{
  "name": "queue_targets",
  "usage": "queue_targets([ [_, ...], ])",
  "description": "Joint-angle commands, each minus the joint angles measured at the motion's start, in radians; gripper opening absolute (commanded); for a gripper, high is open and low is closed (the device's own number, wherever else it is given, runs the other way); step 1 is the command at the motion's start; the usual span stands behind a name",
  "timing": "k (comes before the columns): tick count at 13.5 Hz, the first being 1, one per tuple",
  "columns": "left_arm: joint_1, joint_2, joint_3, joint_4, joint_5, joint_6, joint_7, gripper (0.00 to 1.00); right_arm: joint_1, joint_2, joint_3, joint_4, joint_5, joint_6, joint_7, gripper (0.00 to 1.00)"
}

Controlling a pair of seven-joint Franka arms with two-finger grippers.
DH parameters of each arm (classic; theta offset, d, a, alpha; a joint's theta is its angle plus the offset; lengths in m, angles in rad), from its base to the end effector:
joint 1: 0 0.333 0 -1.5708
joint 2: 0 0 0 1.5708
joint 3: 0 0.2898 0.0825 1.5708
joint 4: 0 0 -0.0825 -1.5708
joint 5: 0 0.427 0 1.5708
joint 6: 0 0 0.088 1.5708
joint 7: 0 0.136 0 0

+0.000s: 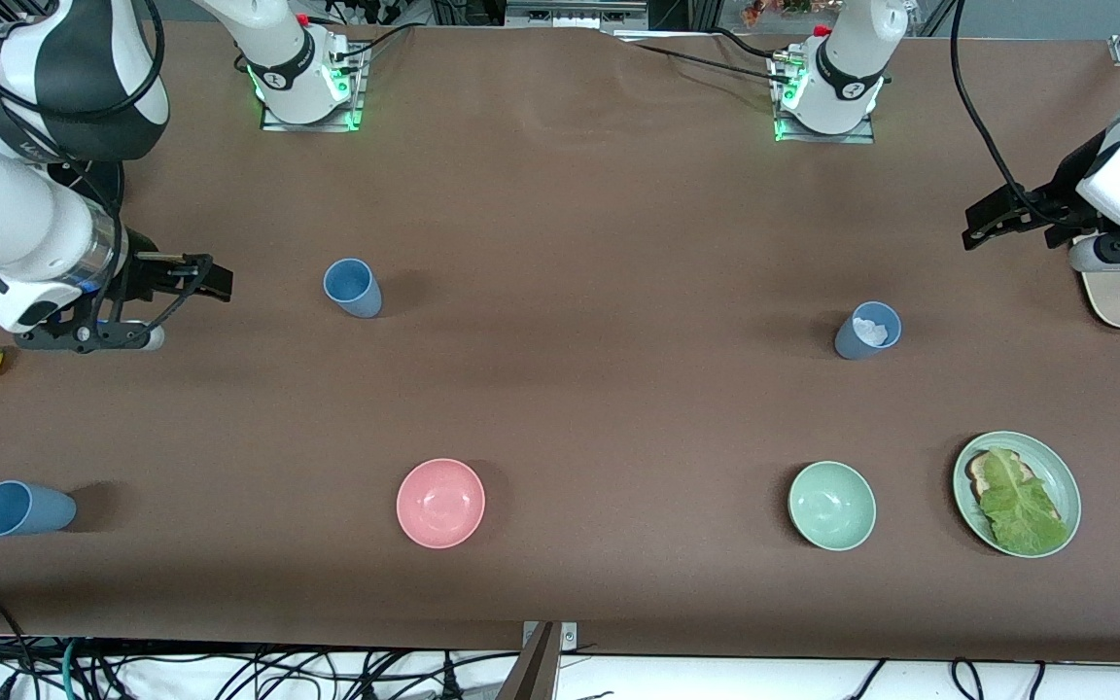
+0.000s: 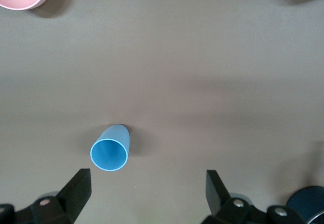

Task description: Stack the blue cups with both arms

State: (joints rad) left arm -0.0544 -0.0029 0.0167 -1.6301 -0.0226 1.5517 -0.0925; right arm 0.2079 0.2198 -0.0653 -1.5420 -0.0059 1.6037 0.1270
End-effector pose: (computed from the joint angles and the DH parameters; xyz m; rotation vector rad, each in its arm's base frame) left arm 0.5896 -0.0253 0.5391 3.1204 0.0862 -0.1199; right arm 0.6372 0.0934 0.4499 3.0912 0.0258 -0.2377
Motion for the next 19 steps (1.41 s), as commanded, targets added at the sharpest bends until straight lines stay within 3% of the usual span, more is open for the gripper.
queue_targets([
  [1, 0.001, -0.006, -0.001, 0.001, -0.014, -0.013, -0.003, 1.00, -0.002, 0.012, 0.004, 0.028, 0.000, -0.021, 0.008, 1.00],
  [14, -0.001, -0.002, 0.000, 0.001, -0.014, -0.035, -0.001, 1.00, -0.002, 0.012, 0.004, 0.028, 0.001, -0.021, 0.010, 1.00],
  [19, -0.019, 0.110, -0.003, 0.019, 0.074, -0.028, 0.008, 1.00, 0.001, 0.012, 0.006, 0.028, 0.001, -0.022, 0.017, 1.00],
])
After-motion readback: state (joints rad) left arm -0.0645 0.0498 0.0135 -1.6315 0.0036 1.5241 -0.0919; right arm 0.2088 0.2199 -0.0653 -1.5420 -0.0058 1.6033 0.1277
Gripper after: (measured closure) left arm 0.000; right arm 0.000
